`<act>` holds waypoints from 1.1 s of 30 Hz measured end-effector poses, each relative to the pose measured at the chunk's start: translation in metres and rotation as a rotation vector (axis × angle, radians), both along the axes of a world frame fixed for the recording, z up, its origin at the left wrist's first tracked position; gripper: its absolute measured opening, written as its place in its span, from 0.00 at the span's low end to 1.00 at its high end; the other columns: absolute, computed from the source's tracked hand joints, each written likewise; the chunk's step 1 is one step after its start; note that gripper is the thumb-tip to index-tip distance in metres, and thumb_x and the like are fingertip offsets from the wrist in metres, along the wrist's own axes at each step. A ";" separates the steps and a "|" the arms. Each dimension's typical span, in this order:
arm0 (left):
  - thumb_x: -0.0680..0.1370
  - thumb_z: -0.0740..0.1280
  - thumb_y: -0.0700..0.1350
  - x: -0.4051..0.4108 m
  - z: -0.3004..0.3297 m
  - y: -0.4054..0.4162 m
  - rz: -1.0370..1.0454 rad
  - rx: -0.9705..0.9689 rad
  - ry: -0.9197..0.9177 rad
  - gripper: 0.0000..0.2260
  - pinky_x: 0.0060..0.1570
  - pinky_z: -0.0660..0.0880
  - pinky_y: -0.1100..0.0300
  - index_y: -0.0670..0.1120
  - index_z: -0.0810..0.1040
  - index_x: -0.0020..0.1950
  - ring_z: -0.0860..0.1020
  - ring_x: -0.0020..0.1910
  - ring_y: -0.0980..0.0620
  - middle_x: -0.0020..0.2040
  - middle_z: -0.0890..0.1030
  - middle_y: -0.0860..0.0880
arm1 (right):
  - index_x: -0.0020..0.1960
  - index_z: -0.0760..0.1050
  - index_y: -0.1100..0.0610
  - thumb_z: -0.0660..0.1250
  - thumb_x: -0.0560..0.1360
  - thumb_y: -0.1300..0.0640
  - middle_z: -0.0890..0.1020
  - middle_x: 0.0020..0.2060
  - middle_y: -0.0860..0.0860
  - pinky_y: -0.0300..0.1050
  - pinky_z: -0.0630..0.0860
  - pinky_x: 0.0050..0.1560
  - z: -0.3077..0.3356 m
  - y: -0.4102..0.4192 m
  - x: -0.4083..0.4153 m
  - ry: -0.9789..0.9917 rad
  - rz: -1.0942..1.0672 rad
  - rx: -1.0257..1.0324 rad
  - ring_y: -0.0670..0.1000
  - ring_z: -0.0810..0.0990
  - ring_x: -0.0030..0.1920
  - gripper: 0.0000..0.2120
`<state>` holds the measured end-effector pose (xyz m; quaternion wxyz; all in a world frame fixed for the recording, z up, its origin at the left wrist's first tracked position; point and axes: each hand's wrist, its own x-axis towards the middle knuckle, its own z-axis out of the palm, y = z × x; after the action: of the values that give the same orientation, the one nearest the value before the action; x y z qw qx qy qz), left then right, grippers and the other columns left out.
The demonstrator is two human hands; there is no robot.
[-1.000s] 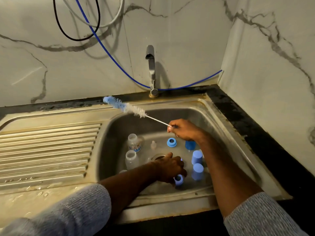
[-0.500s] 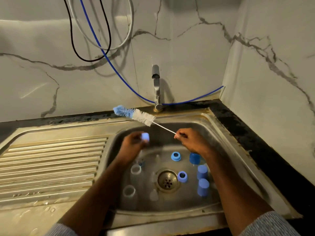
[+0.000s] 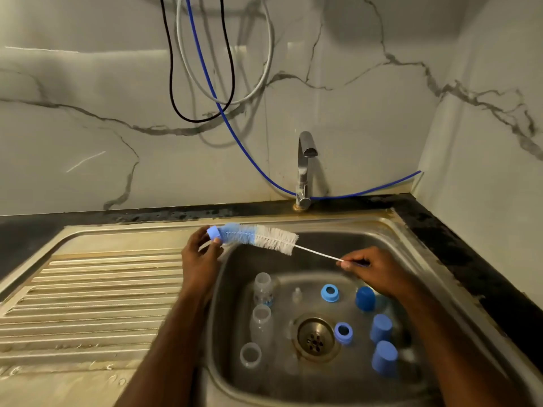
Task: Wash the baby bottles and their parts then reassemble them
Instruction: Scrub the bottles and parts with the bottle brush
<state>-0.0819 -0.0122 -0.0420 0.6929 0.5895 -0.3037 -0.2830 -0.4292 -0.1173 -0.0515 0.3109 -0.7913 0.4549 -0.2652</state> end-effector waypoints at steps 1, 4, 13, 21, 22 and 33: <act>0.79 0.70 0.39 0.001 0.000 0.001 -0.043 -0.004 0.015 0.17 0.44 0.82 0.59 0.54 0.77 0.66 0.83 0.57 0.49 0.61 0.80 0.51 | 0.46 0.83 0.40 0.72 0.77 0.58 0.86 0.41 0.38 0.35 0.77 0.50 0.001 0.000 -0.002 0.004 0.016 -0.008 0.38 0.83 0.46 0.11; 0.78 0.70 0.40 0.001 0.003 0.002 -0.156 -0.030 0.025 0.19 0.44 0.83 0.58 0.51 0.77 0.68 0.84 0.55 0.48 0.61 0.82 0.49 | 0.43 0.82 0.39 0.72 0.77 0.58 0.85 0.41 0.35 0.28 0.75 0.47 0.006 0.000 -0.006 0.032 0.068 -0.017 0.37 0.83 0.46 0.13; 0.83 0.62 0.37 0.030 0.015 0.015 -0.241 -0.012 -0.031 0.13 0.51 0.83 0.54 0.47 0.80 0.65 0.84 0.55 0.46 0.58 0.84 0.45 | 0.46 0.84 0.59 0.63 0.82 0.60 0.74 0.23 0.44 0.31 0.66 0.26 0.020 0.012 0.007 -0.026 0.257 0.416 0.40 0.69 0.24 0.13; 0.80 0.66 0.45 0.017 0.015 0.014 -0.269 -0.032 0.068 0.13 0.44 0.83 0.55 0.46 0.80 0.64 0.85 0.52 0.47 0.57 0.82 0.43 | 0.54 0.83 0.57 0.69 0.77 0.46 0.74 0.28 0.55 0.39 0.60 0.23 0.010 0.014 0.002 0.021 0.389 0.726 0.48 0.63 0.23 0.15; 0.78 0.67 0.47 0.016 0.014 0.013 -0.267 -0.041 0.090 0.17 0.47 0.83 0.53 0.45 0.79 0.65 0.84 0.54 0.45 0.59 0.81 0.42 | 0.54 0.82 0.57 0.71 0.76 0.49 0.77 0.30 0.56 0.38 0.63 0.22 0.008 0.014 0.001 -0.025 0.351 0.684 0.48 0.66 0.22 0.12; 0.78 0.69 0.54 0.009 0.018 0.007 -0.258 -0.109 0.471 0.20 0.61 0.78 0.43 0.44 0.78 0.66 0.82 0.61 0.40 0.63 0.81 0.39 | 0.46 0.81 0.46 0.64 0.82 0.51 0.83 0.37 0.41 0.40 0.77 0.44 0.014 0.044 0.020 0.055 0.009 -0.020 0.41 0.81 0.39 0.09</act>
<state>-0.0729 -0.0048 -0.0236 0.7335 0.4256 -0.2216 -0.4814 -0.4091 -0.0734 -0.0372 0.2914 -0.8033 0.4572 -0.2464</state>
